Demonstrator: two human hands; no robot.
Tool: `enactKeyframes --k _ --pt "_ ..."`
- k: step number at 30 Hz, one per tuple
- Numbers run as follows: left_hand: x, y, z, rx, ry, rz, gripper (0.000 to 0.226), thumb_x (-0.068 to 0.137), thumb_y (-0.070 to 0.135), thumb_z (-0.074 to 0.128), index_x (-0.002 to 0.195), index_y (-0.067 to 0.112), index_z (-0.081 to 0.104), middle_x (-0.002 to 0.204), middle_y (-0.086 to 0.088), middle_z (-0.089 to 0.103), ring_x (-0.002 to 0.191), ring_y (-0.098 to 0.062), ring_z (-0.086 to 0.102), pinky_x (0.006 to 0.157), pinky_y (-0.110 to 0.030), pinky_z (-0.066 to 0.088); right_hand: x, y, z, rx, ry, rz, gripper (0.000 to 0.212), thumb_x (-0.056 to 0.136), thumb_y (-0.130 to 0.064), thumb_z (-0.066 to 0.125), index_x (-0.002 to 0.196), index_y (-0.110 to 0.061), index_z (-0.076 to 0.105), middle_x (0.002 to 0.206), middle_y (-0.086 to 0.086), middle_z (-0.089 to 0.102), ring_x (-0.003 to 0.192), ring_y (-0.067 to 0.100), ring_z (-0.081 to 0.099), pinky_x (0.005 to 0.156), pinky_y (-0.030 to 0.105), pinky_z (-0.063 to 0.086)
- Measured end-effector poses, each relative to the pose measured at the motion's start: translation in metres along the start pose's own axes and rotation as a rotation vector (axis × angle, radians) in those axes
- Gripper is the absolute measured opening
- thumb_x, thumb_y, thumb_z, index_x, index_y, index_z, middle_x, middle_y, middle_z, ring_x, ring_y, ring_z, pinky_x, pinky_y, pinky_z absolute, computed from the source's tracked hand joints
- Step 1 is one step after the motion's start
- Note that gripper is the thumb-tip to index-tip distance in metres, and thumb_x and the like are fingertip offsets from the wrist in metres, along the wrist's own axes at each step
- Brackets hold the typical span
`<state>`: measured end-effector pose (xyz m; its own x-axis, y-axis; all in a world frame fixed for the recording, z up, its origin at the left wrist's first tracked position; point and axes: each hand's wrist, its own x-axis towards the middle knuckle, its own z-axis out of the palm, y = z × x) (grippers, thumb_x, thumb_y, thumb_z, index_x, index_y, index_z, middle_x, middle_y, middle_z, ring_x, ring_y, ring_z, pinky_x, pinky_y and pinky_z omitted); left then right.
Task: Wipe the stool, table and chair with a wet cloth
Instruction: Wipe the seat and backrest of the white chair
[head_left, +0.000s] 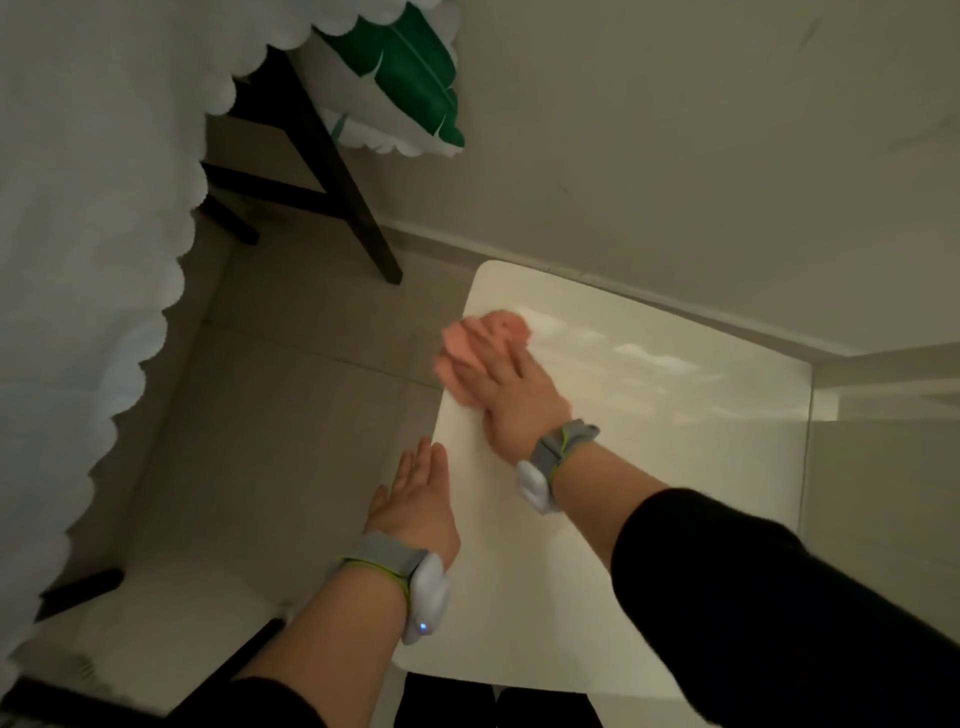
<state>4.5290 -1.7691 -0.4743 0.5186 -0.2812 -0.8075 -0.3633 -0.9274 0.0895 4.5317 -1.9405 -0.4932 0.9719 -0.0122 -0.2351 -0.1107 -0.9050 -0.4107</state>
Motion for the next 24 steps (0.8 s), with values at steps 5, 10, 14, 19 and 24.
enactKeyframes --k 5,10,14,19,24 --pt "-0.002 0.004 -0.011 0.048 -0.069 -0.009 0.081 0.084 0.016 0.038 0.15 0.019 -0.01 0.159 0.006 -0.014 0.147 -0.015 -0.008 0.117 -0.041 0.01 -0.037 -0.002 0.014 0.032 -0.184 -0.217 0.052 0.092 -0.014 0.039 0.142 -0.029 0.04 0.156 0.0 0.023 0.143 0.037 0.017 0.113 0.045 0.024" --pt "-0.006 0.013 -0.019 0.054 -0.087 -0.032 0.075 0.088 0.012 0.032 0.149 0.016 -0.011 0.158 0.003 -0.016 0.147 -0.015 -0.007 0.116 -0.046 0.014 -0.015 0.067 -0.026 -0.024 0.006 0.235 0.068 0.09 -0.001 0.032 0.15 -0.027 0.013 0.16 0.002 -0.004 0.145 0.02 -0.012 0.115 0.024 -0.016" --pt "-0.006 0.018 -0.013 0.056 -0.058 -0.062 0.077 0.088 0.01 0.033 0.149 0.015 -0.012 0.158 0.004 -0.018 0.147 -0.014 -0.006 0.113 -0.05 0.02 -0.017 0.042 -0.018 -0.046 0.064 0.301 0.074 0.087 0.0 0.035 0.15 -0.027 0.007 0.16 0.002 -0.004 0.144 0.019 -0.014 0.11 0.028 -0.022" --pt "-0.002 0.012 -0.013 0.095 -0.093 -0.026 0.086 0.083 0.016 0.042 0.149 0.015 -0.012 0.158 0.003 -0.017 0.147 -0.018 -0.008 0.113 -0.053 0.017 -0.075 -0.032 0.034 0.069 0.016 0.24 0.058 0.094 -0.017 0.035 0.146 -0.04 0.022 0.159 -0.006 0.006 0.146 0.03 0.008 0.115 0.039 0.023" --pt "0.003 0.015 -0.021 0.133 -0.093 -0.025 0.077 0.089 0.019 0.04 0.149 0.009 -0.008 0.159 -0.006 -0.012 0.147 -0.026 -0.01 0.118 -0.051 0.013 -0.143 -0.052 0.052 0.102 -0.011 0.161 0.046 0.086 -0.024 0.038 0.126 -0.031 0.059 0.139 -0.001 0.053 0.122 0.036 0.053 0.09 0.041 0.052"
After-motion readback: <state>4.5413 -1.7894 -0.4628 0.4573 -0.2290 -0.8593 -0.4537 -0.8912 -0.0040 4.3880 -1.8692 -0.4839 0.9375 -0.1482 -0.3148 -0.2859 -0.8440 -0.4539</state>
